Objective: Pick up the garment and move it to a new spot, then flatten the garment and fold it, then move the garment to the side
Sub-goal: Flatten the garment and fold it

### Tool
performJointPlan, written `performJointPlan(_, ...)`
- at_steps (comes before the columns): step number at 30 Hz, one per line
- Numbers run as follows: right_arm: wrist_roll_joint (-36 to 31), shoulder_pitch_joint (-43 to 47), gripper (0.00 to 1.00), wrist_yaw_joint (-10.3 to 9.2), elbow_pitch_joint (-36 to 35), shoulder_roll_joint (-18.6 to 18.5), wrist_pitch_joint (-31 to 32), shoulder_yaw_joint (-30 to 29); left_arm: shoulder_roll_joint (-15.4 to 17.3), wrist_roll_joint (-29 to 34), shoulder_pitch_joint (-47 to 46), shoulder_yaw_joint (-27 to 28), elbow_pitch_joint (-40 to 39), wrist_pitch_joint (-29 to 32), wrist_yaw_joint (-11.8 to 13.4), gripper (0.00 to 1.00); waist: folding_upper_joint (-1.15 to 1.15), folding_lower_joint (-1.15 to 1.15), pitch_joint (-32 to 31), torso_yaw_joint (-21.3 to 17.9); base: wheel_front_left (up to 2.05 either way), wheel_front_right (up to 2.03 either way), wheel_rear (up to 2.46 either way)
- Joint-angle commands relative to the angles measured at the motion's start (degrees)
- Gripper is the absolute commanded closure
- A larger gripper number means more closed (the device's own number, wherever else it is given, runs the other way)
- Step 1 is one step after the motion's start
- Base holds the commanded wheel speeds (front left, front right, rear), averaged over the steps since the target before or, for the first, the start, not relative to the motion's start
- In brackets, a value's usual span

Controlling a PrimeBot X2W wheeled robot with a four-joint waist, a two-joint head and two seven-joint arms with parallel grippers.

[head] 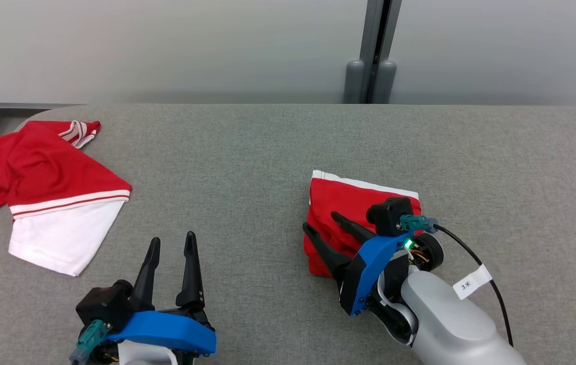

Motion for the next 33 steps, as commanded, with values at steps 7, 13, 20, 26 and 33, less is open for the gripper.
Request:
performJointPlan(7,-1.3,-1.1,0.0,0.01,0.4,-0.2,-5.0,-1.7,-0.2,0.7,0.8,-0.3,0.0,-0.3,-0.1,0.0,0.0,-0.01,-0.8,-1.1,0.0,0.0,0.0)
performJointPlan(13,-6.3,-2.8,0.0,0.01,4.3,-0.3,-7.7,-8.4,-0.3,0.8,1.3,-0.7,0.0,-0.3,-0.1,0.0,0.0,-0.01,-1.1,-1.2,0.0,0.0,0.0)
performJointPlan(20,-16.4,-5.1,0.66,0.01,11.7,-3.4,-7.1,-13.0,-0.3,0.7,1.2,-1.2,0.2,-0.2,-0.3,0.0,0.0,-0.01,-0.9,-0.3,0.0,0.0,0.0)
performJointPlan(26,-19.9,-3.7,1.0,0.01,15.4,-3.5,-4.6,-11.1,-0.2,0.5,1.1,-1.3,0.4,-0.2,-0.3,0.0,0.0,-0.01,-0.8,0.6,0.0,0.0,0.0)
performJointPlan(33,-15.0,-0.2,1.0,0.01,11.2,-1.1,-1.6,-3.4,-0.1,0.3,1.1,-1.1,0.2,-0.2,0.0,0.0,0.0,-0.01,-0.6,0.5,0.0,0.0,0.0)
